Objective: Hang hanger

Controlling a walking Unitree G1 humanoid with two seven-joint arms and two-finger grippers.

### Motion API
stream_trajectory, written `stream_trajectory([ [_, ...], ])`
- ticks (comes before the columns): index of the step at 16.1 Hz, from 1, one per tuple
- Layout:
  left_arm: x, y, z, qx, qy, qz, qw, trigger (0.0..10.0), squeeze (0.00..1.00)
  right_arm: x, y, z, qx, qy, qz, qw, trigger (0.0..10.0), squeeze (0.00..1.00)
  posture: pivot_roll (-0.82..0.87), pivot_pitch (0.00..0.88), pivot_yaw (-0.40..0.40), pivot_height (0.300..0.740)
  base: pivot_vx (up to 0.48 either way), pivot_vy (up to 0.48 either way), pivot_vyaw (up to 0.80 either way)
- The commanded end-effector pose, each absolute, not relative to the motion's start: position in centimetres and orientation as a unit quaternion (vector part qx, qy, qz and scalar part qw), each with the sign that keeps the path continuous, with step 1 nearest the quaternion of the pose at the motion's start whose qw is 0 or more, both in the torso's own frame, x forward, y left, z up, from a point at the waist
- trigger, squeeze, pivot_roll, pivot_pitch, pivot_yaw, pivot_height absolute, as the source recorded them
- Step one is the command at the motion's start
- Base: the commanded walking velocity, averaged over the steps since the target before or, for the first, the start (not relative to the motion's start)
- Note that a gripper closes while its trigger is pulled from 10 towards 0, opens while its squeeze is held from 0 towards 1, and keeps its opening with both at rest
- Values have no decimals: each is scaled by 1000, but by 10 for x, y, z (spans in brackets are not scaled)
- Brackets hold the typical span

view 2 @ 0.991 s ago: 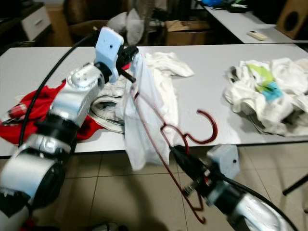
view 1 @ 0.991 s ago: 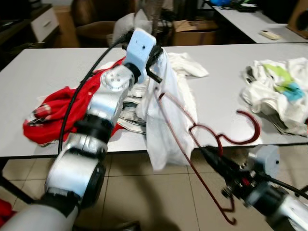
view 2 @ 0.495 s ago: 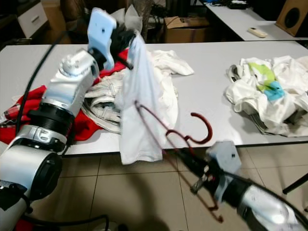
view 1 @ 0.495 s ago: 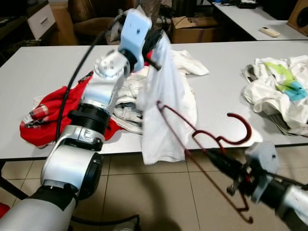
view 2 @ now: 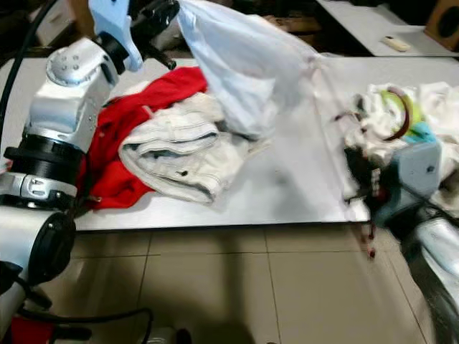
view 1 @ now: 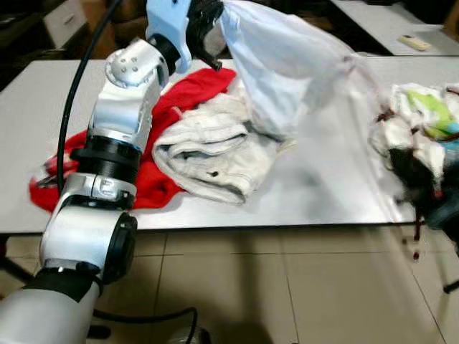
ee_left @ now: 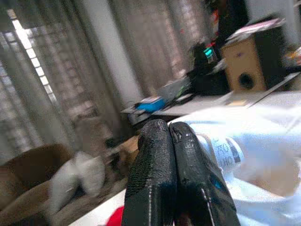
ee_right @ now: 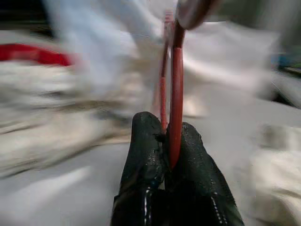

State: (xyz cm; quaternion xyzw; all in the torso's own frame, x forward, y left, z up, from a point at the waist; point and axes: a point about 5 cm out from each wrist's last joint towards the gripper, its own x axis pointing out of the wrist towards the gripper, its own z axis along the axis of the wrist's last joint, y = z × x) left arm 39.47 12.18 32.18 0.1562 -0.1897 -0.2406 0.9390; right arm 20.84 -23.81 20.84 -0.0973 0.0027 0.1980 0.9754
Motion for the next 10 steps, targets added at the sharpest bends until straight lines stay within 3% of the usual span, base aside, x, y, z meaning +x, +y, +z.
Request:
stream_trajectory([
  [1, 396, 122, 322, 172, -187, -233, 939, 157, 0, 202, -235, 216, -101, -3, 231, 968, 10000, 0, -60, 11, 21, 740, 0, 0, 0],
  [3, 395, 103, 316, 155, -183, -263, 934, 314, 0, 192, -239, 211, -102, 18, 228, 968, 10000, 0, -85, 11, 39, 740, 0, 0, 0],
  [8, 391, 72, 301, 151, -164, -311, 924, 902, 0, 175, -204, 200, -57, 40, 307, 949, 10000, 0, -88, 10, 45, 740, 0, 0, 0],
  [10, 391, 68, 298, 156, -160, -321, 920, 745, 0, 179, -209, 203, -58, 28, 283, 957, 10000, 0, -97, 12, 55, 740, 0, 0, 0],
])
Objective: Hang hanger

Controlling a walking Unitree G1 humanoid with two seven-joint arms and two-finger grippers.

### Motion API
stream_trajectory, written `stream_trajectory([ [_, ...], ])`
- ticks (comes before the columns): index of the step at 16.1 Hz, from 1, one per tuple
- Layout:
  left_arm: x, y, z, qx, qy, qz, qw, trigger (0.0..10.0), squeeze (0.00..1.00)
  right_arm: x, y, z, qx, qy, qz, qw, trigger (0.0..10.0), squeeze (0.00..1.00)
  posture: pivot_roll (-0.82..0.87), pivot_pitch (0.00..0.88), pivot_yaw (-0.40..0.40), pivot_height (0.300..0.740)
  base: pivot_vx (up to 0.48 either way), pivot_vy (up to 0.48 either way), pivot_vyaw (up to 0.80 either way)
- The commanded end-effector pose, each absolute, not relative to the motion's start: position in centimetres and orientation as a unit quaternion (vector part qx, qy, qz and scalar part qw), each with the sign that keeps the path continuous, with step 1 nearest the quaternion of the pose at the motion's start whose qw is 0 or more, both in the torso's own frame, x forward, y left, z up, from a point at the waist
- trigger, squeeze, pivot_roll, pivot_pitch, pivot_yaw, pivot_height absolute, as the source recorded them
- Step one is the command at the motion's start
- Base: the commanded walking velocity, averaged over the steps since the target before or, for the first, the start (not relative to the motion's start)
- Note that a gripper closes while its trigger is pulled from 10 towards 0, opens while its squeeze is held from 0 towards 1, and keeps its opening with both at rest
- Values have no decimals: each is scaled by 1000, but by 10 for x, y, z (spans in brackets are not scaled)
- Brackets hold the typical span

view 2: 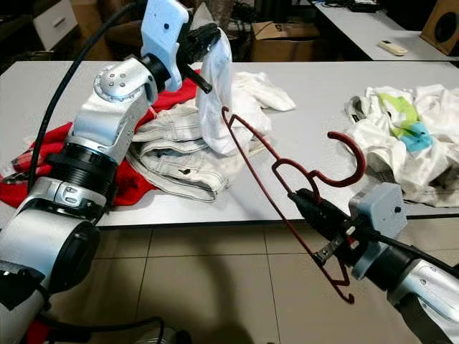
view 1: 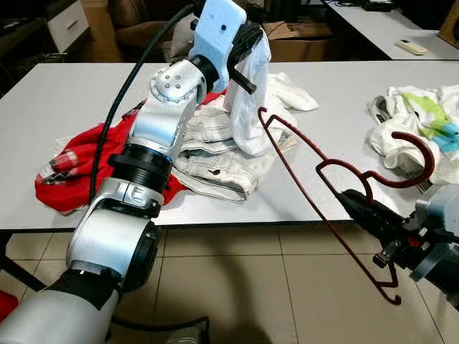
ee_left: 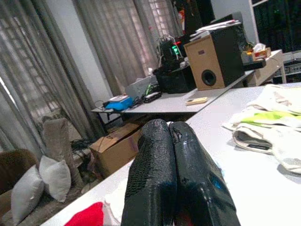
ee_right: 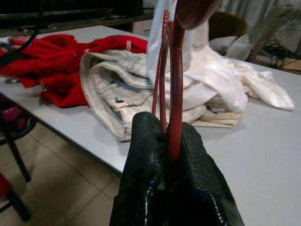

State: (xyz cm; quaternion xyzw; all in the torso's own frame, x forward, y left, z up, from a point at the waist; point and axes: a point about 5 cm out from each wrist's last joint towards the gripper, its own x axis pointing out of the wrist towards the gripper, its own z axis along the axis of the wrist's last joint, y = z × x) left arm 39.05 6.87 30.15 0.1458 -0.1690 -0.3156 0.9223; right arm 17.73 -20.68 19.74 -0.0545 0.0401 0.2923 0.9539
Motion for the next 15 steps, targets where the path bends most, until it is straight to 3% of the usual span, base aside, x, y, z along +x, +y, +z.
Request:
stream_trajectory([
  [1, 390, 67, 299, 159, -162, -326, 918, 784, 0, 181, -210, 205, -60, 22, 273, 960, 10000, 0, -97, 12, 54, 740, 0, 0, 0],
  [12, 366, 59, 291, 156, -146, -404, 889, 1373, 0, 215, -199, 196, -43, 11, 257, 965, 10000, 0, -66, 0, 21, 740, 0, 0, 0],
  [15, 357, 54, 285, 149, -129, -430, 881, 2314, 0, 224, -188, 183, -11, 20, 263, 965, 10000, 0, -60, 0, 20, 740, 0, 0, 0],
])
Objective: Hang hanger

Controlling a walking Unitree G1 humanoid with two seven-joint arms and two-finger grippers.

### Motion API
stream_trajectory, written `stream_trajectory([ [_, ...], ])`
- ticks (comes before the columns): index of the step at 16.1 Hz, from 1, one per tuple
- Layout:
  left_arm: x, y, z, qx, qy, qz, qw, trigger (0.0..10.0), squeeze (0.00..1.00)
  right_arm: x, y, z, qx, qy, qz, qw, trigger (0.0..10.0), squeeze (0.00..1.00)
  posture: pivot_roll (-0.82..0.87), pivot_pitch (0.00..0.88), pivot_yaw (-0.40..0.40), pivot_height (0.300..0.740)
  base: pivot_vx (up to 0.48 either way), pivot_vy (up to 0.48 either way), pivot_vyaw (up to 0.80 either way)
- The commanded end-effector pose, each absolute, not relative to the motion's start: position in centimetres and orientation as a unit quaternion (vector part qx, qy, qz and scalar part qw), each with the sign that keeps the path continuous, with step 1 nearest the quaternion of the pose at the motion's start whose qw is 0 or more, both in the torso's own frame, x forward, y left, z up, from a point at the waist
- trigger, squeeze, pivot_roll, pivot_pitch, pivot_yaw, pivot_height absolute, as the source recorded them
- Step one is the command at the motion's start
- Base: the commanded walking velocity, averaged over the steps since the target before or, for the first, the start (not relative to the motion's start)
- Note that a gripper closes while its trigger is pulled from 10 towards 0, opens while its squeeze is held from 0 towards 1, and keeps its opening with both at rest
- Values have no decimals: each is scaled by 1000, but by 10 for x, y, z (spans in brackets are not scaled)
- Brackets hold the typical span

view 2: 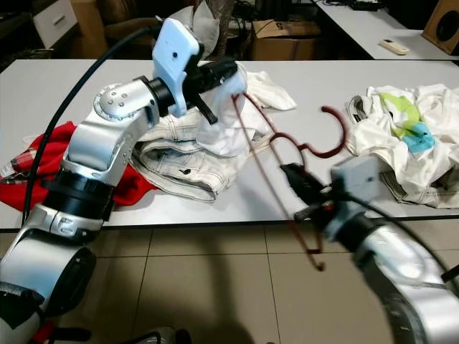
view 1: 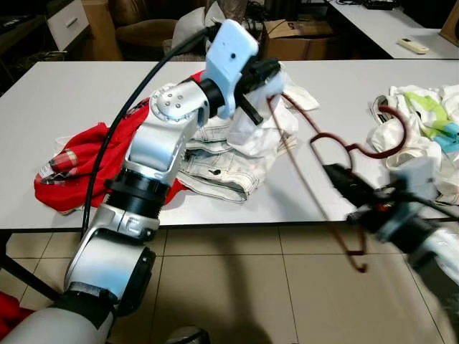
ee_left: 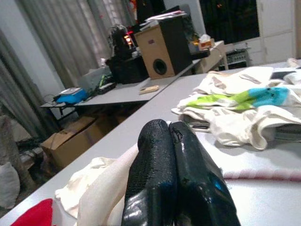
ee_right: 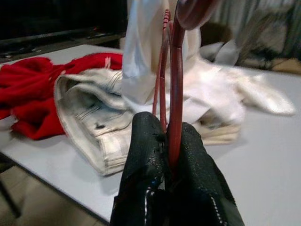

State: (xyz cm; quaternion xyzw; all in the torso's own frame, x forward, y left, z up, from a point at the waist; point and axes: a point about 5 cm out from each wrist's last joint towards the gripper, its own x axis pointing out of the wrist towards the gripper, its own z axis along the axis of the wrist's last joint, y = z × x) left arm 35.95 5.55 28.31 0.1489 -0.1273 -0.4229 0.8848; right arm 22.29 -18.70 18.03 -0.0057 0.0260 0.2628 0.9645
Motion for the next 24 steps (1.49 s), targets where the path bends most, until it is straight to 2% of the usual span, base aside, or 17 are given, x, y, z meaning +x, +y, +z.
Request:
stream_trajectory([
  [1, 355, 51, 283, 152, -124, -436, 878, 2314, 0, 228, -183, 179, -8, 20, 264, 964, 10000, 0, -57, 0, 19, 740, 0, 0, 0],
  [4, 347, 45, 278, 152, -100, -464, 867, 2039, 0, 241, -176, 182, 33, -10, 247, 968, 10000, 0, -51, 0, 21, 740, 0, 0, 0],
  [7, 353, 50, 262, 168, -65, -444, 878, 1961, 0, 264, -175, 179, 139, -40, 203, 968, 10000, 0, -45, 8, 25, 740, 0, 0, 0],
  [10, 353, 58, 259, 182, -52, -432, 882, 1529, 0, 276, -160, 177, 227, -42, 225, 947, 10000, 0, -40, 19, 20, 740, 0, 0, 0],
  [13, 352, 59, 259, 177, -48, -436, 881, 1529, 0, 286, -154, 175, 284, -43, 221, 932, 10000, 0, -40, 26, 23, 740, 0, 0, 0],
  [15, 350, 61, 258, 179, -37, -450, 874, 1412, 0, 298, -152, 180, 386, -55, 205, 898, 10000, 0, -43, 36, 26, 740, 0, 0, 0],
  [16, 349, 61, 258, 179, -35, -457, 871, 1412, 0, 302, -149, 180, 410, -51, 201, 888, 10000, 0, -45, 38, 28, 740, 0, 0, 0],
  [22, 335, 65, 250, 189, -6, -493, 849, 1412, 0, 321, -135, 177, 467, -39, 177, 866, 10000, 0, -36, 54, 19, 740, 0, 0, 0],
  [24, 326, 70, 243, 198, 21, -519, 831, 1059, 0, 332, -133, 177, 498, -43, 138, 855, 10000, 0, -32, 57, 17, 740, 0, 0, 0],
])
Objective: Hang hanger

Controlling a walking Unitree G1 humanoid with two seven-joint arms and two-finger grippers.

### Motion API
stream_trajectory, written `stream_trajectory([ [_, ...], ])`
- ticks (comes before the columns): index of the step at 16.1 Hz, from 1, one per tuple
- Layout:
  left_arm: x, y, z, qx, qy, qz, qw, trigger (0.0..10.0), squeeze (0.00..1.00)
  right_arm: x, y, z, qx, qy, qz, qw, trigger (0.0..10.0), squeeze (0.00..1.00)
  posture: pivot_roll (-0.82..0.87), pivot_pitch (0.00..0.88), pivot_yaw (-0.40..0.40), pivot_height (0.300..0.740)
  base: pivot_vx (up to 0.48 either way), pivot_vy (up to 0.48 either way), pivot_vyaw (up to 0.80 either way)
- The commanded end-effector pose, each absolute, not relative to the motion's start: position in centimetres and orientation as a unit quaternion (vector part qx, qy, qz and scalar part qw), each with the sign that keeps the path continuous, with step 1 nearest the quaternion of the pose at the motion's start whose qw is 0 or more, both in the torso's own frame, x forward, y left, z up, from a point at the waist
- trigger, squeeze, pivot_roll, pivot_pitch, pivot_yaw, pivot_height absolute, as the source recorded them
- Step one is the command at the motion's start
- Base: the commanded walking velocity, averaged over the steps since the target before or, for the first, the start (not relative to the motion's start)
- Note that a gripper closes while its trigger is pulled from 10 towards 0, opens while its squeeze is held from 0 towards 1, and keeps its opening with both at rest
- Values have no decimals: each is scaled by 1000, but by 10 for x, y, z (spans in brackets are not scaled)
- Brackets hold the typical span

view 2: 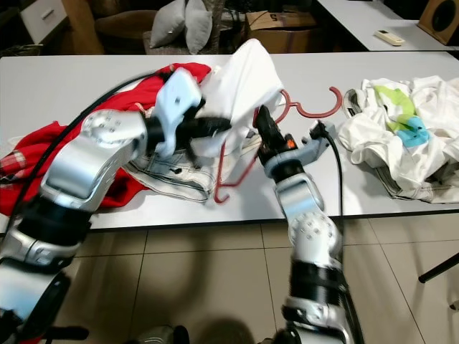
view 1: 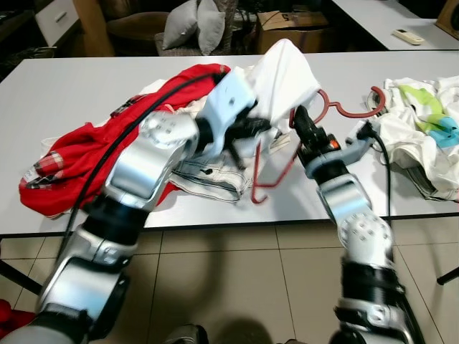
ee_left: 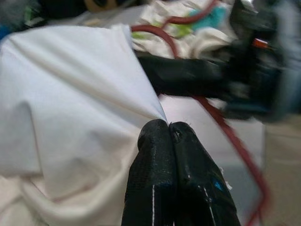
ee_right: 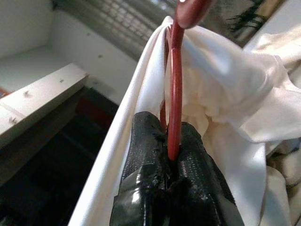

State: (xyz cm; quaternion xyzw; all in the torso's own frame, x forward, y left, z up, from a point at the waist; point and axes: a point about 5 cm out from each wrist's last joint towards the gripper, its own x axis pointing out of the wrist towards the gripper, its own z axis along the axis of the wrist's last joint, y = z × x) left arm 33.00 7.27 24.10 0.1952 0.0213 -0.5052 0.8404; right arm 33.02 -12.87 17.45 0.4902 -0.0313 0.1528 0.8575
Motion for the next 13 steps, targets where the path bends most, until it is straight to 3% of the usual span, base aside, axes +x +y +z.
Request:
stream_trajectory([
  [1, 323, 71, 242, 201, 25, -526, 826, 1176, 0, 336, -132, 179, 506, -45, 131, 852, 10000, 0, -32, 57, 17, 740, 0, 0, 0],
  [3, 318, 71, 240, 192, 34, -540, 819, 745, 0, 342, -131, 180, 512, -49, 110, 850, 10000, 0, -30, 57, 16, 740, 0, 0, 0],
  [7, 313, 75, 235, 200, 51, -541, 815, 1137, 0, 351, -130, 184, 563, -58, 83, 820, 10000, 0, -24, 57, 12, 740, 0, 0, 0],
  [11, 311, 76, 228, 198, 65, -542, 814, 588, 0, 356, -130, 188, 600, -69, 64, 795, 10000, 0, -23, 56, 12, 740, 0, 0, 0],
  [13, 302, 68, 234, 159, 57, -571, 803, 510, 0, 358, -129, 190, 590, -73, 62, 802, 10000, 0, -25, 56, 11, 740, 0, 0, 0],
])
